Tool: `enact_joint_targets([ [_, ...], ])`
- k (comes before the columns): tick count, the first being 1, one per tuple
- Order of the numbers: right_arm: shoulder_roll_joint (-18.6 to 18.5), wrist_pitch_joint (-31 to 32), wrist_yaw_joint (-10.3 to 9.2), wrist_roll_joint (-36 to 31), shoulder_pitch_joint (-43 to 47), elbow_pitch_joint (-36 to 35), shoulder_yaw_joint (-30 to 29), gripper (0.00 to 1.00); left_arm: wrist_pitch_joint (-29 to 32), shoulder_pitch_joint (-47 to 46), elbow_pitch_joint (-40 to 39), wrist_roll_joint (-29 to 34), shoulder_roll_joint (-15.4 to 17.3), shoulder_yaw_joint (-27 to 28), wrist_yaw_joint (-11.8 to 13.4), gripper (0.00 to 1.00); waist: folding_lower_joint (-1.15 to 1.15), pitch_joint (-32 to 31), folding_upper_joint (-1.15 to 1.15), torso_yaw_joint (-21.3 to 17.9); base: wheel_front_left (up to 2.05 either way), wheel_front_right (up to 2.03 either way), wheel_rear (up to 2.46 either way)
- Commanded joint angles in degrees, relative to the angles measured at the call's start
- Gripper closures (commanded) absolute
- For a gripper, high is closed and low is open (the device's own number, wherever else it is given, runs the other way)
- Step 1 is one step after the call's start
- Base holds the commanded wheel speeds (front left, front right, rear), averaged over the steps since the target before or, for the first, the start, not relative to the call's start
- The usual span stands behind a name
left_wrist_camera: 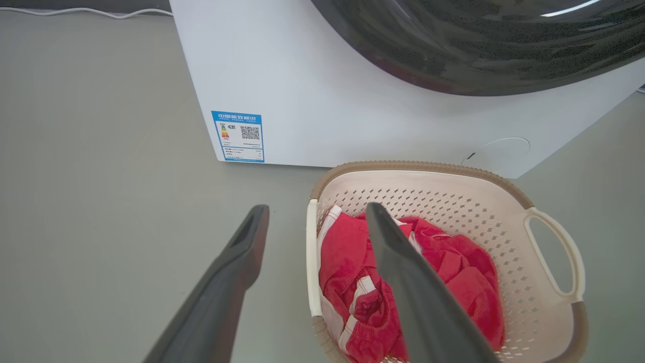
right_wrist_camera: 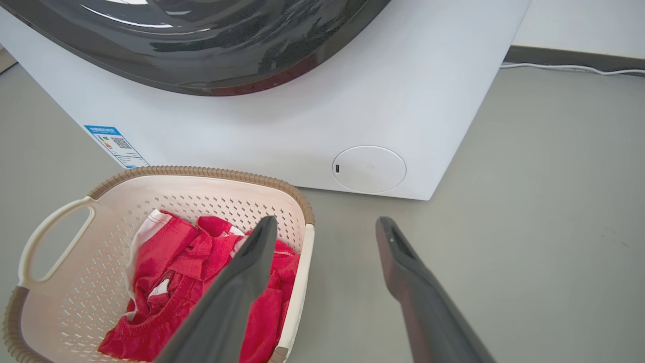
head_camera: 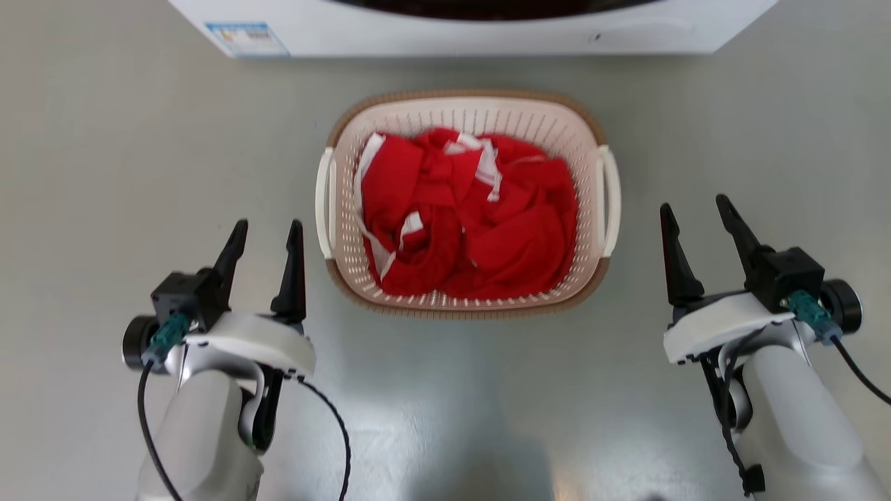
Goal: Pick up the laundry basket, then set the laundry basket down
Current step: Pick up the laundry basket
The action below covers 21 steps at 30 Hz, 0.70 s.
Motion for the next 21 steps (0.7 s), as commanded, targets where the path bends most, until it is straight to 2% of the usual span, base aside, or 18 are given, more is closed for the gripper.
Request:
enact_joint_targets([
  [1,0.07,-0.74,0.18,-0.37,0.26,-0.69,1.43,0.0,-0.44,-0.57,-0.62,-0.36,1.07,1.3,-0.33,0.0,0.0,2.11,0.0,0.61,0.0,0.0,0.0],
  [11,0.07,-0.74,0.18,0.6,-5.05,2.39,3.56,0.0,-0.44,-7.43,3.08,-0.65,0.81,-0.81,-0.33,0.0,0.0,8.83,0.0,1.6,0.0,0.0,0.0],
  [21,0.07,-0.74,0.18,1.06,-9.42,6.98,4.49,0.0,-0.44,-12.15,7.84,-1.83,0.69,-2.2,-0.33,0.0,0.0,11.58,0.0,2.09,0.0,0.0,0.0],
])
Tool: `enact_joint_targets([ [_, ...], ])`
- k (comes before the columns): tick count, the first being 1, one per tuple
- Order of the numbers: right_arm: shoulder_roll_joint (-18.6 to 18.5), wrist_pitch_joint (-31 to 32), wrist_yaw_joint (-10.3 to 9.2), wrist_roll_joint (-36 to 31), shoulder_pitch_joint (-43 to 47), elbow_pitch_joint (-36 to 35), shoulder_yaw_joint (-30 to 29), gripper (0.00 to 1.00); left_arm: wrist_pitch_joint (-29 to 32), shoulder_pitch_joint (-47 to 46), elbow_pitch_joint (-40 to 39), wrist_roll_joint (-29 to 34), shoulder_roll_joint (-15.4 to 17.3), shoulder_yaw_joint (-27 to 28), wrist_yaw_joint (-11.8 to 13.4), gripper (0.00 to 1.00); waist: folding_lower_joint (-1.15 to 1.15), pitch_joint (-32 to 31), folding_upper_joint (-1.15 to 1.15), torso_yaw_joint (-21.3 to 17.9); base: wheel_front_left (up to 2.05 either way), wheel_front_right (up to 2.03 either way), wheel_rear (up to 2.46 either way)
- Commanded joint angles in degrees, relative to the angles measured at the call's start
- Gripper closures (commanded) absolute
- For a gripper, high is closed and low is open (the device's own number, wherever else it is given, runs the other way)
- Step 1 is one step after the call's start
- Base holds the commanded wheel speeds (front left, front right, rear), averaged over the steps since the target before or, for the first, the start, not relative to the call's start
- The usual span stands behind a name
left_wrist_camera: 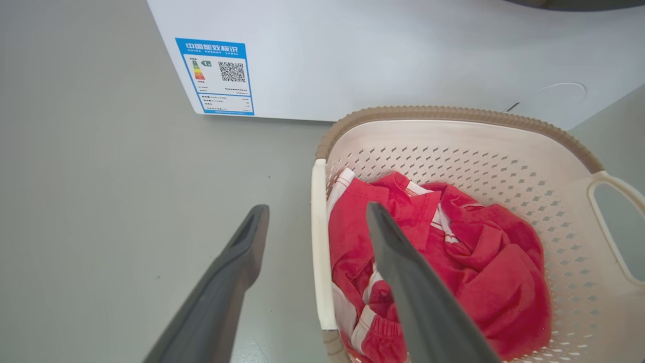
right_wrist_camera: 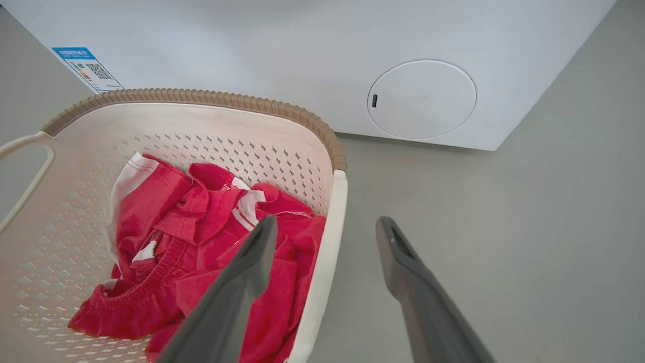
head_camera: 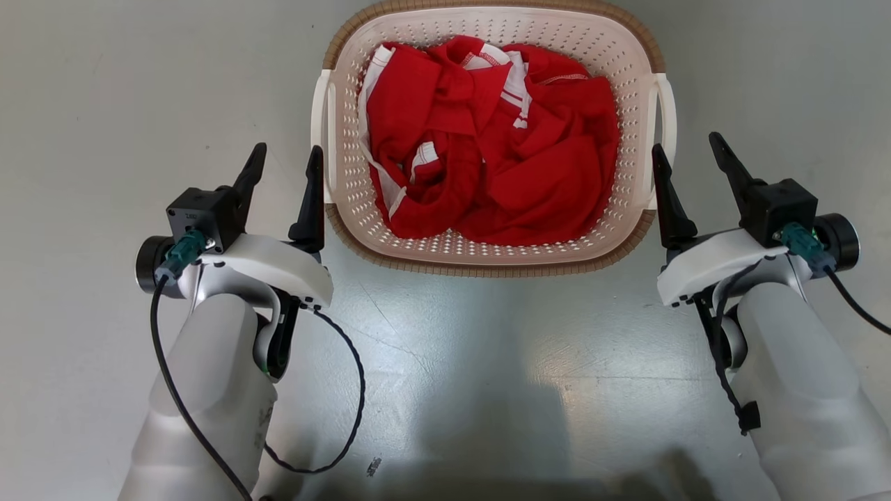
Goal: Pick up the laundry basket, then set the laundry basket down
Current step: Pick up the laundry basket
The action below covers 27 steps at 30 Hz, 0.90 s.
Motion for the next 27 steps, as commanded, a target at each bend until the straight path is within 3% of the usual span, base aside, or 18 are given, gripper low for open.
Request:
enact_joint_targets([
  [1,0.69,-0.72,0.18,0.52,0.79,0.42,1.28,0.0,-0.28,0.07,0.33,-1.18,1.55,0.84,-0.15,0.0,0.0,0.15,0.0,0.08,0.0,0.0,0.0],
  [9,0.69,-0.72,0.18,0.58,-1.92,4.25,1.65,0.0,-0.28,-2.61,4.15,-3.26,1.51,-1.0,-0.15,0.0,0.0,1.6,0.0,0.33,0.0,0.0,0.0],
  [27,0.69,-0.72,0.18,2.26,-4.13,5.91,3.38,0.0,-0.28,-7.47,11.08,-6.31,1.49,-5.69,-0.15,0.0,0.0,5.4,0.0,-0.19,0.0,0.0,0.0],
])
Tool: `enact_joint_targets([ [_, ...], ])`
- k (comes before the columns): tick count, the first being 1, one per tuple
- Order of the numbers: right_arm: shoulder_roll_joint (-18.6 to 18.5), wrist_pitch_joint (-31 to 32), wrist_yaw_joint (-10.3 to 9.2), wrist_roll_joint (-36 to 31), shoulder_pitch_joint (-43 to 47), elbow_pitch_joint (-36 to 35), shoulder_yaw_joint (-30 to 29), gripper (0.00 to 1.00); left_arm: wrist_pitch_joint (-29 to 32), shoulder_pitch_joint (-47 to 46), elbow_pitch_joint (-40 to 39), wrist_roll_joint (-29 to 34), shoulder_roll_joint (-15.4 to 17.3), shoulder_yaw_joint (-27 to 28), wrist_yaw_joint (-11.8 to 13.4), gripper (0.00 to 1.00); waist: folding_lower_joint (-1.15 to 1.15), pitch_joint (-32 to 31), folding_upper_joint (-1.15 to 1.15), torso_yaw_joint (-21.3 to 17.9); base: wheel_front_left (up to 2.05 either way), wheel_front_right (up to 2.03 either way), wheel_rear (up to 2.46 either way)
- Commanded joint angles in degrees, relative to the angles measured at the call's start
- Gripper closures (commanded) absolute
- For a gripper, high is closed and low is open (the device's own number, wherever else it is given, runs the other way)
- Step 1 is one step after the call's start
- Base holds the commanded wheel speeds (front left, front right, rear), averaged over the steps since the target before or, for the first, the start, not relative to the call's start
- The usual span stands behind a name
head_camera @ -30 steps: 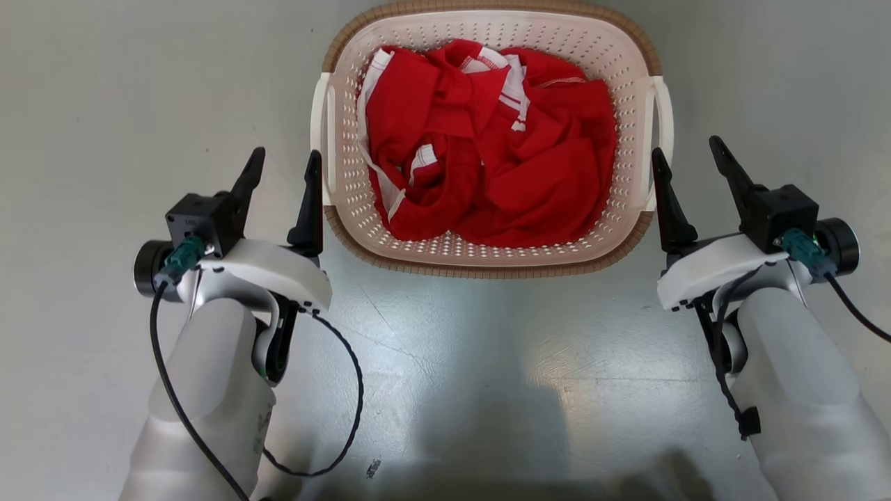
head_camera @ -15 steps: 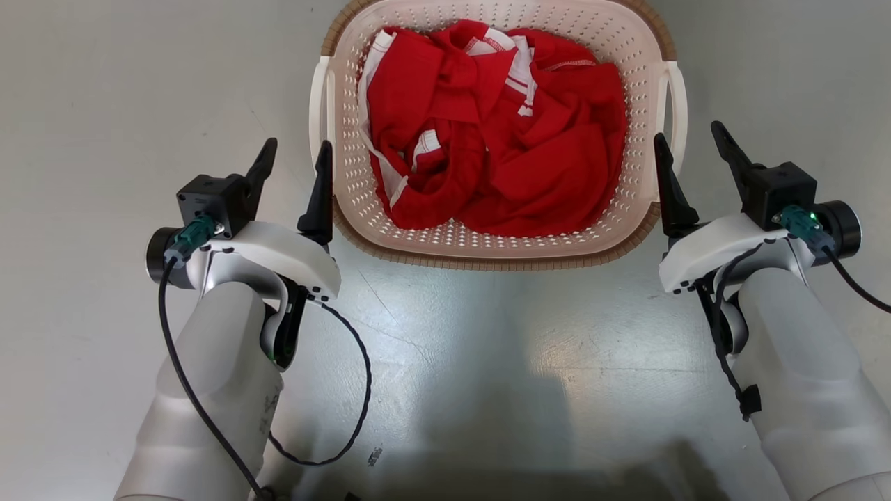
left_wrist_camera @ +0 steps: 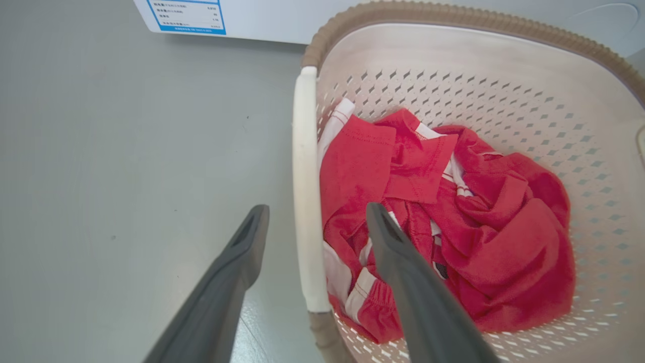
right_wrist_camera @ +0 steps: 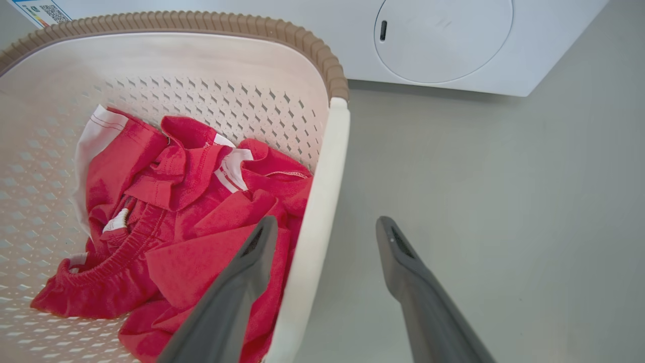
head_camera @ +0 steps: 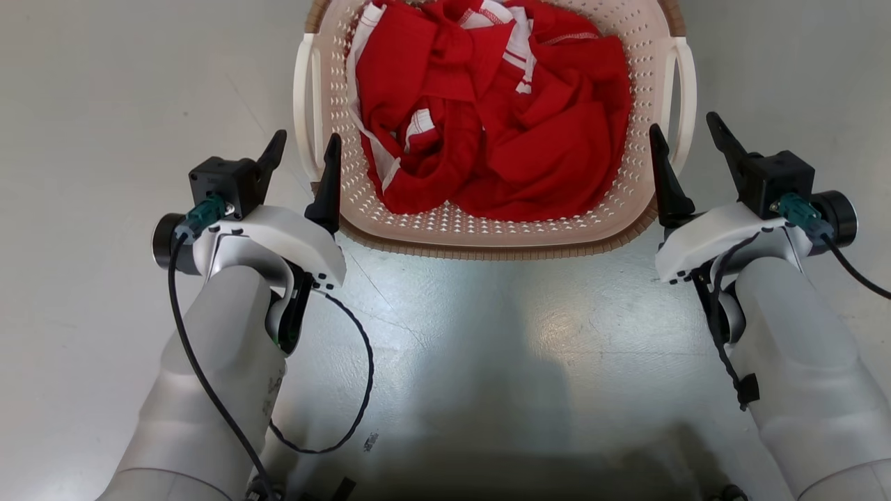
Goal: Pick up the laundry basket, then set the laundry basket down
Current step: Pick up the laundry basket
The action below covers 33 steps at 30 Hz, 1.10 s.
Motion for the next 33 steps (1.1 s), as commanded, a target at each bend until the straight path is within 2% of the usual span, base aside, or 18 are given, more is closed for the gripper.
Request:
enact_joint_targets([
  [1,0.91,-0.72,0.18,0.4,1.35,-0.35,1.29,0.0,-0.28,0.36,-0.09,-0.54,1.69,0.85,-0.15,0.0,0.0,0.32,0.0,-0.04,0.0,0.0,0.0],
  [19,0.91,-0.72,0.18,5.13,0.12,0.79,4.67,0.0,-0.28,-2.65,2.82,-0.54,1.69,-0.99,-0.15,0.0,0.0,1.86,0.0,0.44,0.0,0.0,0.0],
  [33,0.91,-0.72,0.18,6.02,0.06,2.21,5.73,0.0,-0.28,-2.68,4.39,-1.59,1.69,-2.07,-0.15,0.0,0.0,1.85,0.0,0.29,0.0,0.0,0.0],
])
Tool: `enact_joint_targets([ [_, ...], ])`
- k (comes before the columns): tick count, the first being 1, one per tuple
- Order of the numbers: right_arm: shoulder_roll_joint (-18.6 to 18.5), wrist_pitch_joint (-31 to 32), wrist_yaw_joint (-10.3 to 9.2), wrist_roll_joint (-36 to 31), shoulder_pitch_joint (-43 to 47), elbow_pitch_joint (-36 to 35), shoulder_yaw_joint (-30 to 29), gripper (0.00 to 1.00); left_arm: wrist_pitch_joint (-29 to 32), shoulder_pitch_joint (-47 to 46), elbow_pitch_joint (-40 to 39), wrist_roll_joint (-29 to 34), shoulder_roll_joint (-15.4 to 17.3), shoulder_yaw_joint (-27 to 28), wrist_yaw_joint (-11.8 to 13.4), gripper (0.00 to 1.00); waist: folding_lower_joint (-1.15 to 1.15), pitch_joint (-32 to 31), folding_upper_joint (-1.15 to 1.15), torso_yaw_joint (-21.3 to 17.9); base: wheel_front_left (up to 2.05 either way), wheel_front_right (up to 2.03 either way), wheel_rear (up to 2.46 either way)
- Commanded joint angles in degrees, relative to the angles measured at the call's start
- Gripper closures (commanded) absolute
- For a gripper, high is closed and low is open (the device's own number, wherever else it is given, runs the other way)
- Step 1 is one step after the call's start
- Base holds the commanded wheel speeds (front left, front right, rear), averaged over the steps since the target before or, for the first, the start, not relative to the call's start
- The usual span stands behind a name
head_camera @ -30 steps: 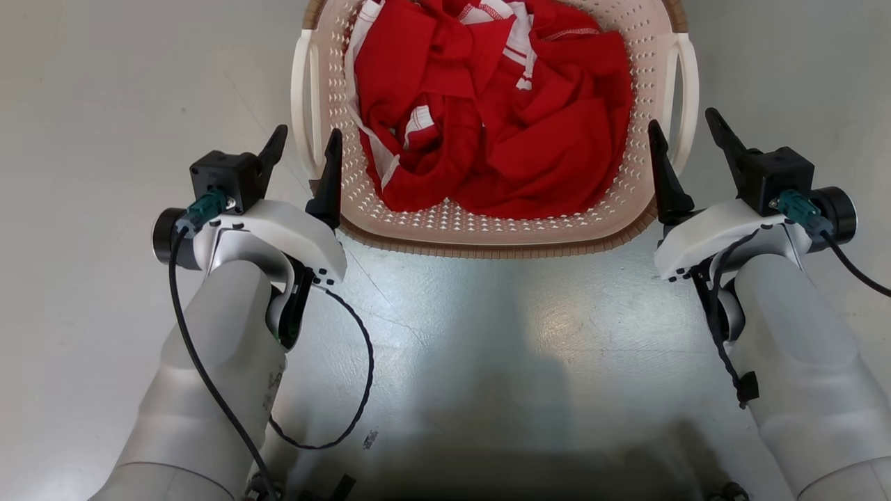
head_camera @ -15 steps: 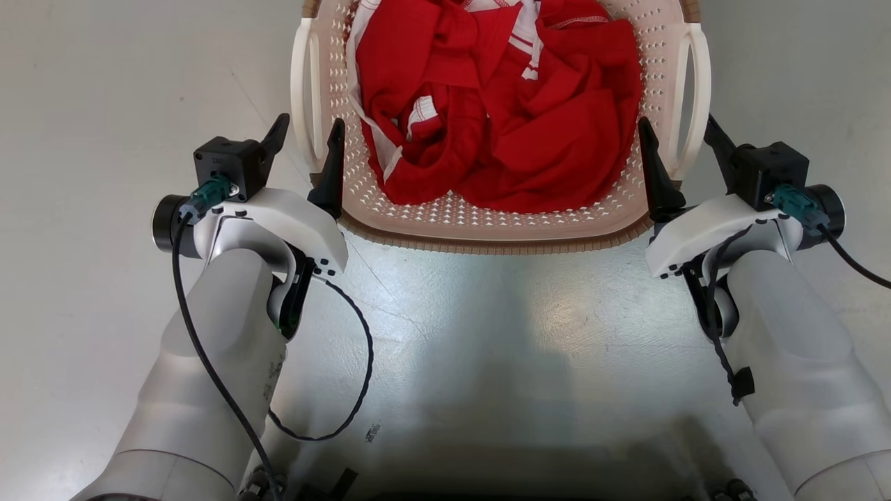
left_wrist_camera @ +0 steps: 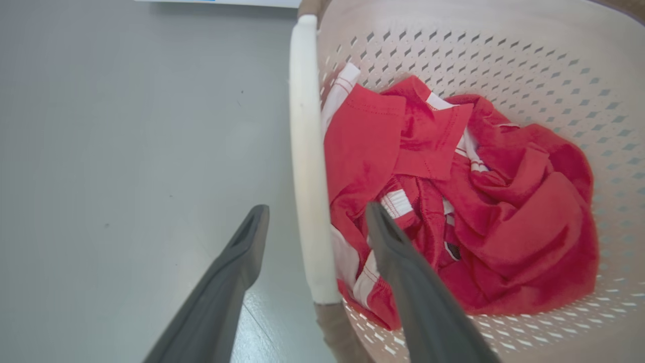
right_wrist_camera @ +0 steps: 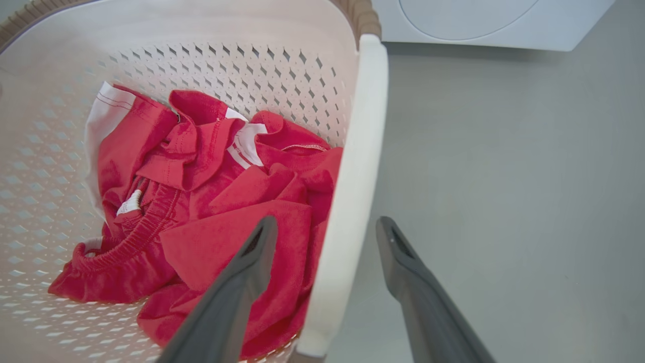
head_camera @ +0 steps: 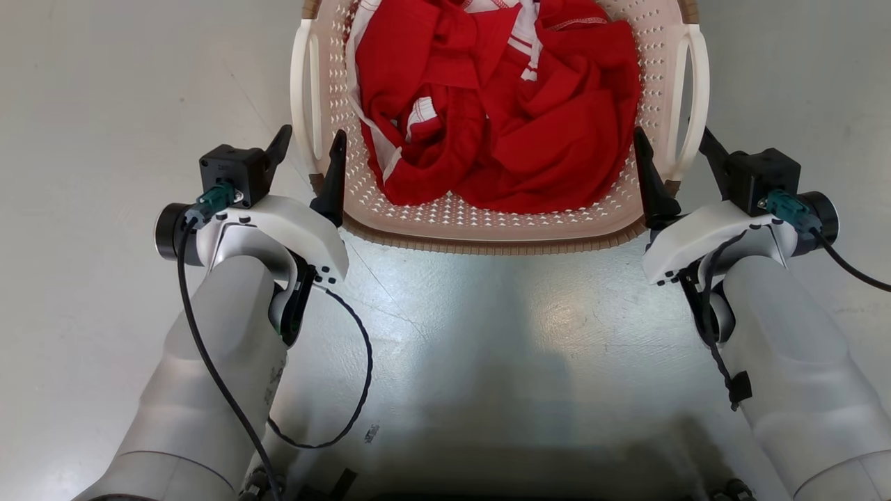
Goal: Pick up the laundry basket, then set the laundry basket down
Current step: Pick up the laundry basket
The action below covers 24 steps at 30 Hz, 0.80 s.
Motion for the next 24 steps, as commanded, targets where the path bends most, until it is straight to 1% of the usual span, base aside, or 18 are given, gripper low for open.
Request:
enact_joint_targets([
  [1,0.95,-0.72,0.18,0.48,1.75,-0.22,1.05,0.0,-0.28,0.73,-0.19,-0.83,1.74,0.8,-0.15,0.0,0.0,0.01,0.0,-0.05,0.0,0.0,0.0],
  [17,0.95,-0.72,0.18,0.98,1.74,0.03,1.35,0.0,-0.28,-0.37,2.29,-2.42,1.74,-1.39,-0.15,0.0,0.0,0.3,0.0,0.06,0.0,0.0,0.0],
  [18,0.95,-0.72,0.18,0.99,1.73,0.03,1.39,0.0,-0.28,-0.4,2.35,-2.48,1.74,-1.45,-0.15,0.03,0.0,0.29,0.0,0.07,0.0,0.0,0.0],
  [20,0.95,-0.72,0.18,1.02,1.7,0.01,1.45,0.0,-0.28,-0.46,2.39,-2.51,1.74,-1.52,-0.15,0.04,0.0,0.28,0.0,0.08,0.0,0.0,0.0],
  [21,0.95,-0.72,0.18,1.05,1.68,0.0,1.49,0.0,-0.28,-0.47,2.41,-2.52,1.74,-1.55,-0.15,0.1,0.0,0.29,0.0,0.09,0.0,0.0,0.0],
  [24,0.95,-0.72,0.18,1.18,1.64,-0.07,1.6,0.0,-0.28,-0.58,2.4,-2.5,1.74,-1.64,-0.15,0.14,0.0,0.35,0.0,0.05,0.0,0.0,0.0],
])
